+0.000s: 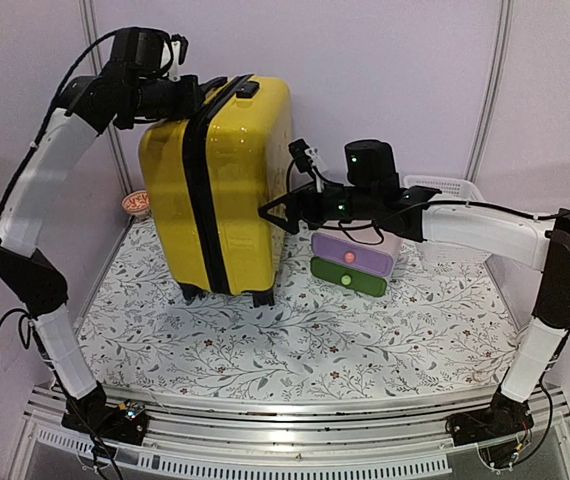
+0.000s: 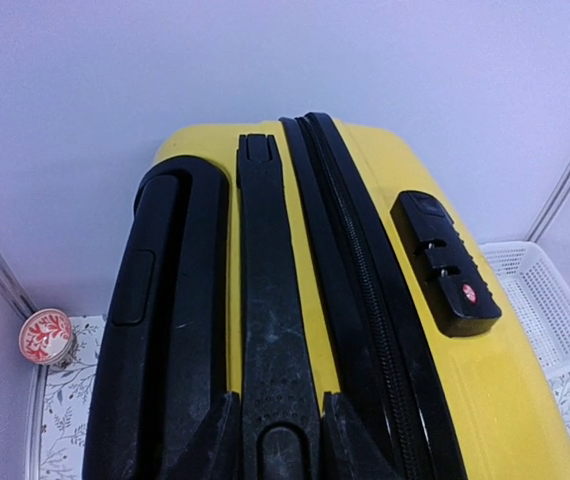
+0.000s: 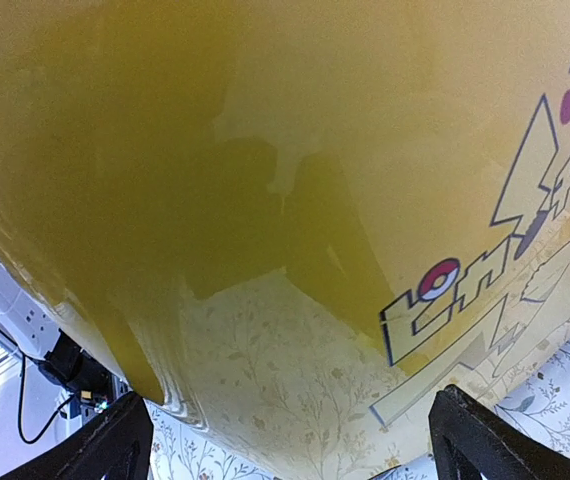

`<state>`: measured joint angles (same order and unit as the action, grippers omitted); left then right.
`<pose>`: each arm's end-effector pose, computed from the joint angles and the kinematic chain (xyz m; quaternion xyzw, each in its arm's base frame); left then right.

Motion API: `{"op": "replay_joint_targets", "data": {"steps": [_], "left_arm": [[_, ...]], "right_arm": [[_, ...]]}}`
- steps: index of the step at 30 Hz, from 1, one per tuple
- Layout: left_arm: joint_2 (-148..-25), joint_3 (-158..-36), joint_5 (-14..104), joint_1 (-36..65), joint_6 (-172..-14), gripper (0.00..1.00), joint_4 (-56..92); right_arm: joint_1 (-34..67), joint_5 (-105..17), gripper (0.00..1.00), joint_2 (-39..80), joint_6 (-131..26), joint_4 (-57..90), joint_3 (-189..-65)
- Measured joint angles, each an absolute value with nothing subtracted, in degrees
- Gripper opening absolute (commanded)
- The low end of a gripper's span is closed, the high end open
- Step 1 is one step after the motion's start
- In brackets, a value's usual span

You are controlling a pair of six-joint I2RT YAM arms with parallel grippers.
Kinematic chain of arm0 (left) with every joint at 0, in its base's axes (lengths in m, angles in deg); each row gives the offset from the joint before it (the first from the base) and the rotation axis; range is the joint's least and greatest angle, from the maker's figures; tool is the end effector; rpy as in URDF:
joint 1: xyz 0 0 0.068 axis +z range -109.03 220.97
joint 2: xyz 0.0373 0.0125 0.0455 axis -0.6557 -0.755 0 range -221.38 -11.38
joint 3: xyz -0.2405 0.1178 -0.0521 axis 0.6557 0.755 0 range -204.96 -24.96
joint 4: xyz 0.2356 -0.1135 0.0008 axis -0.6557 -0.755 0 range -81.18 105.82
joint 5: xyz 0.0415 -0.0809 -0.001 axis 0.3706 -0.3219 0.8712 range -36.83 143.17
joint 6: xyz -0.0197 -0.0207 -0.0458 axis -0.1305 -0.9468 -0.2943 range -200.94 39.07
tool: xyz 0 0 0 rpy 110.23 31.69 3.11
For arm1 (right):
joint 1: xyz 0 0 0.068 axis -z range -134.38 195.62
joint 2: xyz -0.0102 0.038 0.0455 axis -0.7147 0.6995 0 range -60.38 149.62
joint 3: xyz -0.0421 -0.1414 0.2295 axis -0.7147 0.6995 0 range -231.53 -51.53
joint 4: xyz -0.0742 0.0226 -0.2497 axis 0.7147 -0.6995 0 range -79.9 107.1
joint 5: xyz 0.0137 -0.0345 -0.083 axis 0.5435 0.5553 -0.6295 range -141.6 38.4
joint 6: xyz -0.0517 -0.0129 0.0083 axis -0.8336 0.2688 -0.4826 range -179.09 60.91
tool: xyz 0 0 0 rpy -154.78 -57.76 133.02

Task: Open, take out, and arrange the luggage
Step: Move the luggage to the center of the board.

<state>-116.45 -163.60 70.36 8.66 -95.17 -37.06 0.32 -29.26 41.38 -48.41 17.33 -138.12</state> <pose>0.3113 -0.1844 0.5182 0.0413 0.8101 -0.1140 0.5736 0.2924 0.3146 0.3383 -0.3441 0.7077 0.4161 0.4556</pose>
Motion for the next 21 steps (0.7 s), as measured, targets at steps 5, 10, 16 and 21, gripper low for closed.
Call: {"op": "replay_joint_targets", "data": {"steps": [5,10,16,21], "left_arm": [[-107.95,-154.67,70.66,7.72,-97.05,0.08,-37.94],[-100.11,-150.36,69.62,4.83,-99.39,0.43,-43.75],[-97.50,-156.24,65.66,2.39,-100.31,0.52,-44.28],[-104.54,-170.69,63.82,2.39,-98.72,0.43,-46.79]], "right_arm": [[-0.08,-29.36,0.99,39.34,-48.28,18.23,-135.03],[0.43,-31.44,0.99,37.46,-47.51,21.25,-130.95],[0.43,-31.55,0.99,36.76,-46.62,23.52,-129.77],[0.51,-30.41,0.99,36.22,-46.09,24.02,-129.13]]}}
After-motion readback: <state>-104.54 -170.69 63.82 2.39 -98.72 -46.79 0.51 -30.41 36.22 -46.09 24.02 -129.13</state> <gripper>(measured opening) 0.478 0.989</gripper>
